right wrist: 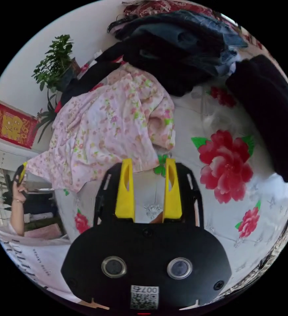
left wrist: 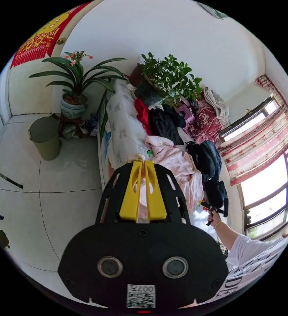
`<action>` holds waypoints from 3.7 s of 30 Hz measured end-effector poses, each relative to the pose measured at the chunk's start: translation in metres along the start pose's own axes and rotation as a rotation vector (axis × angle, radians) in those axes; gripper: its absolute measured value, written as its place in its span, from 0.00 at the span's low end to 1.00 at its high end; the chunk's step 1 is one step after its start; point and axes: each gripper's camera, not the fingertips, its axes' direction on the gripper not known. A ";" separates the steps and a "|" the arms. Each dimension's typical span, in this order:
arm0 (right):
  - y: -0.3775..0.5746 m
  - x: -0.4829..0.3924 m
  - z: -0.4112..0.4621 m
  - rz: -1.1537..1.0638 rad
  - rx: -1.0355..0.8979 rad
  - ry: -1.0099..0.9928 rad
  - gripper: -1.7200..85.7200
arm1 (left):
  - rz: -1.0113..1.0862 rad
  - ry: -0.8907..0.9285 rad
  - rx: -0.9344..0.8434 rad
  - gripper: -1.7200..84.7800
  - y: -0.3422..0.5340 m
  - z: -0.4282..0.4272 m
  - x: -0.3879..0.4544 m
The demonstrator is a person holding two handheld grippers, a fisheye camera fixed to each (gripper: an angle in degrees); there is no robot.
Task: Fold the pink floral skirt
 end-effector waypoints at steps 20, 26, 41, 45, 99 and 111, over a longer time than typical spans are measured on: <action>0.458 0.026 -0.466 0.260 1.055 -0.330 0.02 | 0.602 1.023 0.264 0.01 0.014 -0.200 0.127; 0.624 -0.064 -0.541 0.380 1.292 -0.115 0.02 | 0.780 1.388 0.200 0.01 0.029 -0.188 0.195; 0.474 0.162 -0.464 0.770 1.137 -0.557 0.02 | 0.616 0.958 -0.414 0.01 0.083 0.125 0.447; 0.459 0.097 -0.735 0.353 1.498 -0.235 0.02 | 0.618 1.201 -0.123 0.01 -0.007 -0.039 0.555; 0.700 -0.014 -0.420 0.994 0.893 0.050 0.02 | 0.693 0.715 -0.927 0.02 0.282 0.398 0.039; 0.647 0.107 -0.331 1.132 0.579 0.101 0.08 | 0.710 0.382 -0.930 0.17 0.343 0.518 0.040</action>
